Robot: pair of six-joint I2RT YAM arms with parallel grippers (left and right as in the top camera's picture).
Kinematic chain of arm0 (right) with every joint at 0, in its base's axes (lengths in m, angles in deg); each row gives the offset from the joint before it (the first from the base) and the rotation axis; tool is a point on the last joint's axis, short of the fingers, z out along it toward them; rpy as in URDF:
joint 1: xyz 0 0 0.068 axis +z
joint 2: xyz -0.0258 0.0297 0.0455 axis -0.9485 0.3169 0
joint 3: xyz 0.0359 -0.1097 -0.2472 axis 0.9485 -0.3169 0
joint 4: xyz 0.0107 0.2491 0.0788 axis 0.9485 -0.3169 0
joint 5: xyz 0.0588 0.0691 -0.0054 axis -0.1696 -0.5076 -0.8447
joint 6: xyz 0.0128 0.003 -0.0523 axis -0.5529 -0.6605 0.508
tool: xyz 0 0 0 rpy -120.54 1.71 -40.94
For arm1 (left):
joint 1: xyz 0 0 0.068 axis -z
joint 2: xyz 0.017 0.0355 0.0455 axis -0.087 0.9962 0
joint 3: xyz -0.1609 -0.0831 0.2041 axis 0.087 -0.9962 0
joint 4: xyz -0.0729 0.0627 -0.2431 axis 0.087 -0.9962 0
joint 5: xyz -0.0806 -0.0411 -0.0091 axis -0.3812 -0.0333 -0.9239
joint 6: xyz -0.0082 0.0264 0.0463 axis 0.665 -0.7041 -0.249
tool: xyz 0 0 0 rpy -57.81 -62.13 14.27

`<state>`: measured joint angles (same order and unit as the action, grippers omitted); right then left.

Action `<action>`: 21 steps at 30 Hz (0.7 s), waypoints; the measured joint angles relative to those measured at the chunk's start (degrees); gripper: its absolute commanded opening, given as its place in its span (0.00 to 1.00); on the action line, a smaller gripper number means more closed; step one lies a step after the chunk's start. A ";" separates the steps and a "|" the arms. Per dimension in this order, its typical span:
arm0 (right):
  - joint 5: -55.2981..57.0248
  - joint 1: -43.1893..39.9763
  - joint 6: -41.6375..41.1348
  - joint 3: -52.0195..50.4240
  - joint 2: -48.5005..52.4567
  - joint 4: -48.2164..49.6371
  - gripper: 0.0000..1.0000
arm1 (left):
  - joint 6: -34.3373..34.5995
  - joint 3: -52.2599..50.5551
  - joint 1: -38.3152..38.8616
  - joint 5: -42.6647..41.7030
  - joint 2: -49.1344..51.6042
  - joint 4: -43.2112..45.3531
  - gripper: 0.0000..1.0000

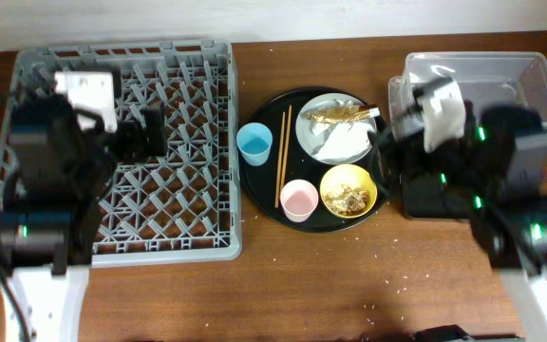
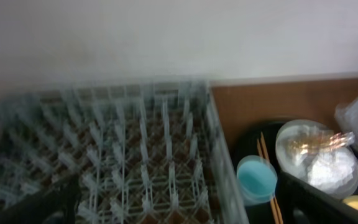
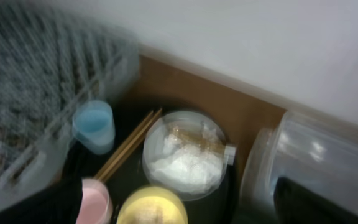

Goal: Sort waste into correct bins and load items into the dishwasher rack
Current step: 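Move both arms from rest toward the table items, then grasp the Nestle wrapper on the white plate with the right gripper and lift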

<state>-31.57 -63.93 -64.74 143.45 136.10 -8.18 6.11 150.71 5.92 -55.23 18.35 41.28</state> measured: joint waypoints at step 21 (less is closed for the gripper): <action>8.63 3.17 -1.33 18.14 55.89 -2.08 0.84 | -1.66 7.48 -0.07 0.02 12.63 -6.91 1.00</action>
<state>-22.94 -60.76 -66.07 161.60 191.99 -10.26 4.45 158.18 5.85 -55.20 30.99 34.38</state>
